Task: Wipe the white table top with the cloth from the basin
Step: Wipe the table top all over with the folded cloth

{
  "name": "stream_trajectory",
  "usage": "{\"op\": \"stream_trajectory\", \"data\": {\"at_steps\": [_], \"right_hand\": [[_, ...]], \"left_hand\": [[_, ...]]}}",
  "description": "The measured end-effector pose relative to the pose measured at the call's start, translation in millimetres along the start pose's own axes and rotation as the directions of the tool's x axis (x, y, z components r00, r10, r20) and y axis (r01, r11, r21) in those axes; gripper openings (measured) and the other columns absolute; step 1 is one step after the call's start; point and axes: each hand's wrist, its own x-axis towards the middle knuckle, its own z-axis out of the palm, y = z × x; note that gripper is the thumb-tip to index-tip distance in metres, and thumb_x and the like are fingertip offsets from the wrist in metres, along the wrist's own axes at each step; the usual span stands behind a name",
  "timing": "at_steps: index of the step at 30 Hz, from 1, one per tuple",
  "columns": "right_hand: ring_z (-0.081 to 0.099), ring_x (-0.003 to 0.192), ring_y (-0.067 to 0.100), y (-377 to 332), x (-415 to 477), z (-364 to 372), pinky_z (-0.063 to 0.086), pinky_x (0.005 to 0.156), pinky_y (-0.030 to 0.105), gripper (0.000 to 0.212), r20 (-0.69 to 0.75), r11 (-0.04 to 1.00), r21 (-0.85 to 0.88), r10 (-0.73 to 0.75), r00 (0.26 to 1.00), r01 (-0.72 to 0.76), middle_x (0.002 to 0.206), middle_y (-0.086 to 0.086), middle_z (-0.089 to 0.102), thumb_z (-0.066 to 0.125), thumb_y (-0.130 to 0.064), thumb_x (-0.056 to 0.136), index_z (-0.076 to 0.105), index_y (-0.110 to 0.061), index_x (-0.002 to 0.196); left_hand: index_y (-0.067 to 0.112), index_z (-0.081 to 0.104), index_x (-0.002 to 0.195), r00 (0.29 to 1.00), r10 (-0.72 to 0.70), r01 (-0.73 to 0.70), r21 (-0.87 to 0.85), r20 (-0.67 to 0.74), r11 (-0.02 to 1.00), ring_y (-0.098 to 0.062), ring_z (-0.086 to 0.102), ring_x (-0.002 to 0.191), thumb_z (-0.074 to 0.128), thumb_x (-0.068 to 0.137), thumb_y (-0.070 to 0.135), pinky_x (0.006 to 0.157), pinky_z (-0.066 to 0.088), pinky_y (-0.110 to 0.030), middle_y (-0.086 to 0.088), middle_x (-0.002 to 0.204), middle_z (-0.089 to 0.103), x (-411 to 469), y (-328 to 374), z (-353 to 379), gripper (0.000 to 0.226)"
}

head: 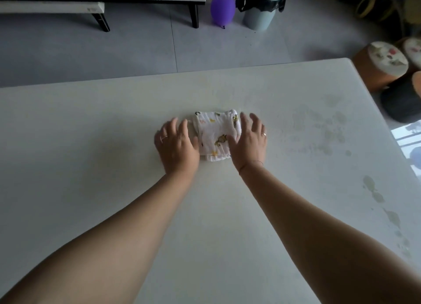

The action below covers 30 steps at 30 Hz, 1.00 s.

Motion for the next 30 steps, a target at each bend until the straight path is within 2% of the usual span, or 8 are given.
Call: {"op": "stream_trajectory", "data": {"at_steps": [3,5,8,14,22,26,28,30], "right_hand": [[-0.001,0.146,0.023,-11.2,-2.1,18.4,-0.004,0.118,0.038,0.064,0.067,0.966,-0.106,-0.23,0.971,0.236,0.159,0.006,0.002,0.041,-0.04,0.095,0.013,-0.026,0.15],[-0.011,0.146,0.024,-16.5,1.5,32.6,-0.009,0.117,0.04,0.061,0.139,0.948,-0.118,-0.28,0.95,0.297,0.16,0.004,-0.004,0.031,-0.047,0.097,0.008,-0.029,0.15],[-0.016,0.145,0.025,-16.8,8.0,50.5,-0.011,0.116,0.045,0.062,0.184,0.938,-0.194,-0.252,0.95,0.287,0.159,0.001,-0.007,0.02,-0.056,0.096,0.002,-0.033,0.15],[-0.013,0.145,0.024,-15.0,20.5,57.6,-0.009,0.116,0.047,0.062,0.177,0.913,-0.226,-0.304,0.936,0.339,0.16,-0.001,-0.002,0.018,-0.058,0.094,0.004,-0.034,0.15],[-0.01,0.146,0.024,-68.6,130.0,67.4,-0.009,0.116,0.048,0.061,0.183,0.927,-0.208,-0.276,0.944,0.312,0.16,-0.002,-0.002,0.02,-0.055,0.095,0.005,-0.034,0.15],[-0.006,0.146,0.02,-52.9,145.5,62.7,-0.006,0.117,0.046,0.061,0.163,0.905,-0.187,-0.354,0.921,0.381,0.16,-0.004,0.003,0.023,-0.057,0.093,0.01,-0.036,0.149],[-0.003,0.146,0.02,-30.5,161.0,52.8,-0.004,0.117,0.046,0.061,0.117,0.927,-0.193,-0.303,0.946,0.321,0.16,-0.003,0.005,0.025,-0.056,0.093,0.012,-0.035,0.149],[-0.003,0.146,0.022,-5.7,178.1,41.2,-0.003,0.117,0.046,0.061,0.071,0.963,-0.212,-0.156,0.985,0.167,0.16,-0.002,0.004,0.026,-0.055,0.094,0.012,-0.034,0.149]], "left_hand": [[0.016,0.029,0.148,0.99,0.124,-0.134,0.189,0.063,0.973,-0.029,0.009,0.147,0.052,0.092,0.026,0.116,-0.007,-0.044,-0.009,0.158,0.018,-1.0,-26.4,8.7,0.062],[0.015,0.026,0.149,0.987,0.134,-0.151,0.227,0.089,0.962,-0.03,0.01,0.147,0.047,0.095,0.035,0.117,-0.003,-0.047,-0.01,0.158,0.017,-3.2,-37.3,16.0,0.061],[0.015,0.031,0.148,0.991,0.101,-0.117,0.215,0.085,0.97,-0.031,0.019,0.145,0.033,0.093,0.049,0.118,0.008,-0.049,-0.011,0.156,0.024,-7.4,-43.5,25.6,0.064],[0.016,0.034,0.146,0.993,0.087,-0.101,0.213,0.076,0.972,-0.03,0.021,0.144,0.032,0.09,0.048,0.117,0.015,-0.05,-0.01,0.156,0.026,-6.0,-46.3,29.6,0.066],[0.016,0.033,0.147,0.995,0.052,-0.073,0.254,0.091,0.964,-0.032,0.024,0.143,0.035,0.089,0.047,0.115,0.018,-0.05,-0.011,0.155,0.028,-4.6,-44.5,27.1,0.066],[0.016,0.034,0.146,0.994,0.06,-0.082,0.261,0.092,0.962,-0.031,0.025,0.143,0.036,0.088,0.046,0.115,0.019,-0.049,-0.009,0.156,0.027,-4.7,-44.7,27.1,0.066],[0.016,0.034,0.147,0.994,0.065,-0.087,0.271,0.092,0.959,-0.03,0.023,0.144,0.036,0.088,0.047,0.115,0.019,-0.05,-0.009,0.156,0.025,-4.7,-46.2,27.5,0.066],[0.016,0.034,0.146,0.993,0.066,-0.089,0.278,0.094,0.956,-0.03,0.022,0.144,0.035,0.088,0.047,0.114,0.02,-0.051,-0.009,0.156,0.025,-5.4,-47.4,27.7,0.066]]}}
